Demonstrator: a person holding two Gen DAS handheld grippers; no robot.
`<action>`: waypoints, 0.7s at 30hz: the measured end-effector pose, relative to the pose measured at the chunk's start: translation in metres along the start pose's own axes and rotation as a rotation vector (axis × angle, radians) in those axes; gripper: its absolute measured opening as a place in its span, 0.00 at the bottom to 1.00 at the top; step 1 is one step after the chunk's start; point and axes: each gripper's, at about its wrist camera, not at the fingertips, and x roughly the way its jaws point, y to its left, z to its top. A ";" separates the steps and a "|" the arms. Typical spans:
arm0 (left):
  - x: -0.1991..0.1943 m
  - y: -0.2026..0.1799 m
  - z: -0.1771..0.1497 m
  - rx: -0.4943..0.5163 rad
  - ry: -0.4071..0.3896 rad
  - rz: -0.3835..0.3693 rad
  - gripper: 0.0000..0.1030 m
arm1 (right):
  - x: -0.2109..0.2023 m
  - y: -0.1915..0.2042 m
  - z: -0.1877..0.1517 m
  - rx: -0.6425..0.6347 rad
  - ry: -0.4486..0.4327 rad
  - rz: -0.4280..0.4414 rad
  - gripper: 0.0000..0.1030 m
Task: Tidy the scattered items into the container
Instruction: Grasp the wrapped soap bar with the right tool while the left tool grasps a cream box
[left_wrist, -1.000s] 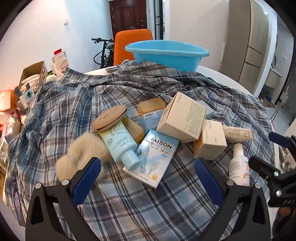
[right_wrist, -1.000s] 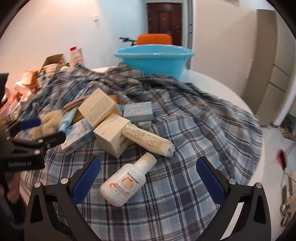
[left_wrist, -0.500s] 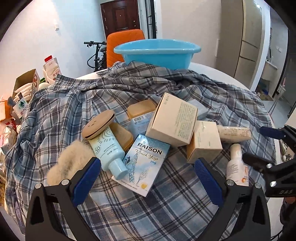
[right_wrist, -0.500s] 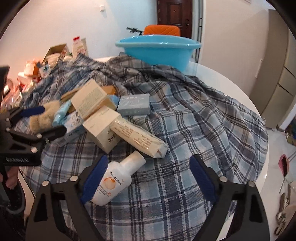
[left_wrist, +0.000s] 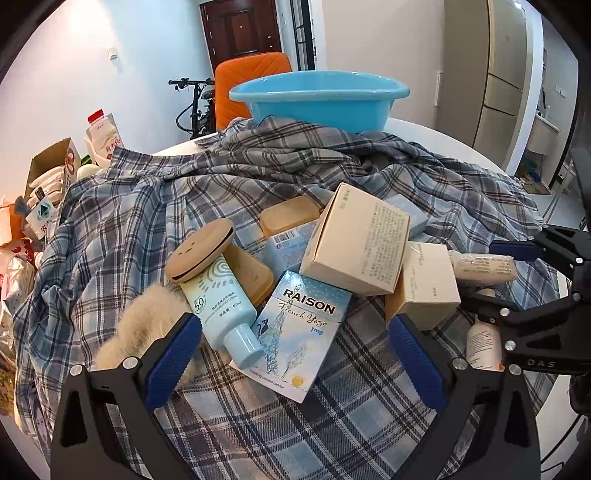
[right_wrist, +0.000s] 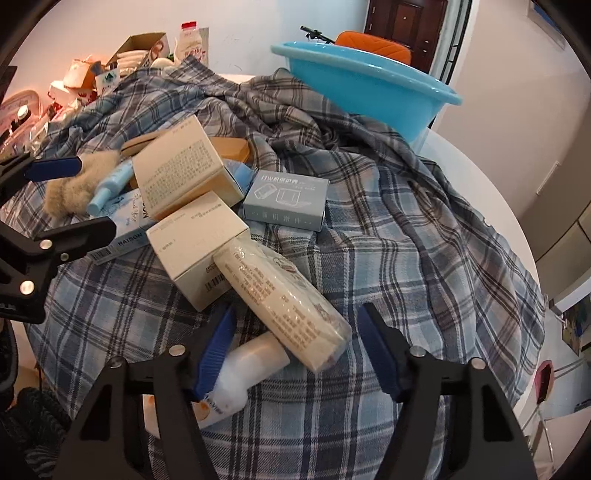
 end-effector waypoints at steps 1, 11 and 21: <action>0.001 0.000 0.000 0.001 0.001 0.001 1.00 | 0.002 0.000 0.000 -0.002 0.001 0.000 0.58; 0.003 -0.001 0.001 0.003 0.003 -0.005 1.00 | -0.004 -0.008 -0.004 0.072 -0.044 0.039 0.14; 0.007 -0.012 0.007 0.045 -0.010 -0.004 1.00 | -0.032 -0.017 -0.022 0.199 -0.115 0.068 0.14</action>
